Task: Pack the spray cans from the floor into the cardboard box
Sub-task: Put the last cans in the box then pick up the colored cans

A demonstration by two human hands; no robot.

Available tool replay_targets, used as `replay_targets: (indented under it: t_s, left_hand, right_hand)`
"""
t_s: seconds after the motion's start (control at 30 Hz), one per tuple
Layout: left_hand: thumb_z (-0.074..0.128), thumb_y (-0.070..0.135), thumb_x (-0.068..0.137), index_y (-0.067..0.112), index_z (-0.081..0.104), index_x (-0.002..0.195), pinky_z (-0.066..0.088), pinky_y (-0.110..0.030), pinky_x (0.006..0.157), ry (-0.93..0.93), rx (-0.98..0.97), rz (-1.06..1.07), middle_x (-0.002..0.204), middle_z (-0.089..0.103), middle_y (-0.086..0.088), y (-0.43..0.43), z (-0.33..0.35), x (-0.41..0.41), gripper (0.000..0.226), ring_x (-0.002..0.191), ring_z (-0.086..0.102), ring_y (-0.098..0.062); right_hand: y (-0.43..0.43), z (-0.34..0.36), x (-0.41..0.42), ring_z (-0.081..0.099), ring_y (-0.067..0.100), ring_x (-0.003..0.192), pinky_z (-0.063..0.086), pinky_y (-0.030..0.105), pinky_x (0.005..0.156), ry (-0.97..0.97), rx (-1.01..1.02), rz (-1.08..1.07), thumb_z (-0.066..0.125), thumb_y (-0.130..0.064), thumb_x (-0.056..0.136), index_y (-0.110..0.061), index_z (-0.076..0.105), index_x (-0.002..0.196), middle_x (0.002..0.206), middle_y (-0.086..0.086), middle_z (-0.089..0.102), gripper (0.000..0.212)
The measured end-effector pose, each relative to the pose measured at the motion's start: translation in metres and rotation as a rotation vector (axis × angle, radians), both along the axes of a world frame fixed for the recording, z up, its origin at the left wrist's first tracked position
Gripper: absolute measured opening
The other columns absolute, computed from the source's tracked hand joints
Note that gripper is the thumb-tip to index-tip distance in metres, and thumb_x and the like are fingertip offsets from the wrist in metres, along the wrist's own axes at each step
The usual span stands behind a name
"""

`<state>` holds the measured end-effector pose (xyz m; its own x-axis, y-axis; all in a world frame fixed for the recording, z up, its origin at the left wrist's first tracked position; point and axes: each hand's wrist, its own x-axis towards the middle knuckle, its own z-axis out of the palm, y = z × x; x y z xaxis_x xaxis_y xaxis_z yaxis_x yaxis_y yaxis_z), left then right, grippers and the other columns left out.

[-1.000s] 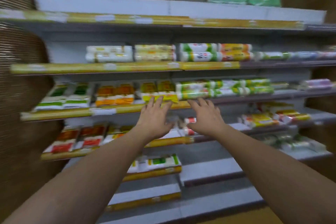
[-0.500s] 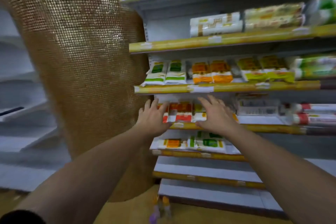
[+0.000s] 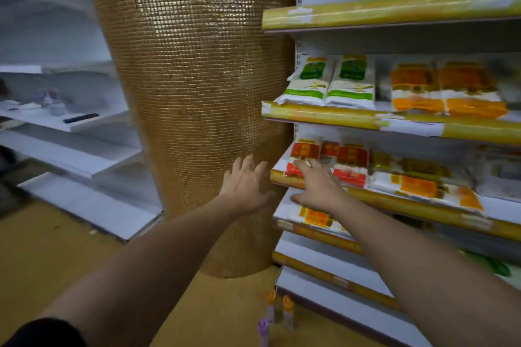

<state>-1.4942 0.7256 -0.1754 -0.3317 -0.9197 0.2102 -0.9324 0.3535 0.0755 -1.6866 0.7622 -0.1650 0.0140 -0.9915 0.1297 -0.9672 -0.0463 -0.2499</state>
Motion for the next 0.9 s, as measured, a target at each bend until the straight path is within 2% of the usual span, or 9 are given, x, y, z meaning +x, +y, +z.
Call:
replay_targets:
  t_s: [0.23, 0.37, 0.4, 0.47, 0.53, 0.73, 0.83, 0.9]
  left_hand:
    - [0.059, 0.062, 0.089, 0.029, 0.02, 0.159, 0.025, -0.058, 0.119, 0.01, 0.155, 0.196, 0.167, 0.012, -0.011, -0.074, -0.056, 0.016, 0.087, 0.153, 0.01, -0.037]
    - [0.06, 0.06, 0.09, 0.029, 0.018, 0.16, 0.026, -0.057, 0.118, -0.002, 0.293, 0.196, 0.167, 0.011, -0.009, -0.094, -0.116, 0.024, 0.087, 0.152, 0.01, -0.035]
    - [0.06, 0.06, 0.09, 0.029, 0.018, 0.16, 0.027, -0.057, 0.119, -0.004, 0.326, 0.195, 0.167, 0.011, -0.009, -0.098, -0.133, 0.026, 0.087, 0.152, 0.01, -0.035]
    - [0.061, 0.06, 0.089, 0.029, 0.018, 0.159, 0.026, -0.056, 0.119, -0.015, 0.407, 0.189, 0.167, 0.012, -0.01, -0.106, -0.169, 0.032, 0.088, 0.151, 0.011, -0.036]
    - [0.063, 0.06, 0.088, 0.028, 0.02, 0.159, 0.027, -0.056, 0.118, -0.041, 0.483, 0.159, 0.166, 0.014, -0.011, -0.113, -0.208, 0.041, 0.089, 0.151, 0.013, -0.037]
    - [0.066, 0.057, 0.087, 0.026, 0.025, 0.156, 0.034, -0.055, 0.111, -0.076, 0.677, 0.087, 0.165, 0.015, -0.012, -0.134, -0.322, 0.077, 0.086, 0.149, 0.017, -0.036]
    - [0.068, 0.057, 0.087, 0.025, 0.026, 0.157, 0.038, -0.053, 0.11, -0.106, 0.737, 0.058, 0.164, 0.018, -0.011, -0.148, -0.38, 0.088, 0.088, 0.147, 0.022, -0.036]
    - [0.069, 0.057, 0.086, 0.024, 0.027, 0.156, 0.039, -0.053, 0.109, -0.107, 0.767, 0.032, 0.163, 0.021, -0.012, -0.159, -0.422, 0.086, 0.088, 0.145, 0.024, -0.036]
  right_hand:
    - [-0.094, -0.069, 0.008, 0.042, 0.033, 0.137, 0.043, 0.045, 0.109, -0.103, 0.165, 0.126, 0.08, -0.043, 0.077, -0.026, 0.035, 0.152, 0.152, 0.008, 0.041, 0.089]
    - [-0.125, -0.133, 0.018, 0.054, 0.033, 0.124, 0.052, 0.039, 0.095, -0.117, 0.35, 0.152, 0.077, -0.04, 0.077, -0.02, 0.04, 0.151, 0.138, 0.012, 0.054, 0.085]
    - [-0.132, -0.153, 0.022, 0.055, 0.032, 0.122, 0.052, 0.038, 0.093, -0.109, 0.387, 0.15, 0.075, -0.041, 0.074, -0.02, 0.042, 0.149, 0.136, 0.01, 0.055, 0.085]
    - [-0.145, -0.194, 0.031, 0.052, 0.03, 0.129, 0.049, 0.041, 0.1, -0.108, 0.454, 0.158, 0.071, -0.048, 0.067, -0.024, 0.041, 0.15, 0.143, 0.006, 0.052, 0.092]
    - [-0.153, -0.231, 0.038, 0.051, 0.031, 0.129, 0.049, 0.043, 0.1, -0.124, 0.532, 0.122, 0.071, -0.048, 0.067, -0.025, 0.039, 0.151, 0.143, 0.007, 0.052, 0.093]
    - [-0.153, -0.336, 0.049, 0.053, 0.035, 0.127, 0.048, 0.038, 0.099, -0.117, 0.741, -0.01, 0.073, -0.042, 0.081, -0.024, 0.042, 0.149, 0.142, 0.013, 0.052, 0.077]
    - [-0.156, -0.395, 0.057, 0.054, 0.032, 0.126, 0.047, 0.036, 0.1, -0.12, 0.787, -0.083, 0.073, -0.038, 0.079, -0.027, 0.054, 0.137, 0.14, 0.009, 0.056, 0.063]
    - [-0.16, -0.44, 0.059, 0.051, 0.032, 0.129, 0.048, 0.04, 0.103, -0.114, 0.821, -0.126, 0.071, -0.041, 0.073, -0.029, 0.055, 0.134, 0.141, 0.008, 0.055, 0.064]
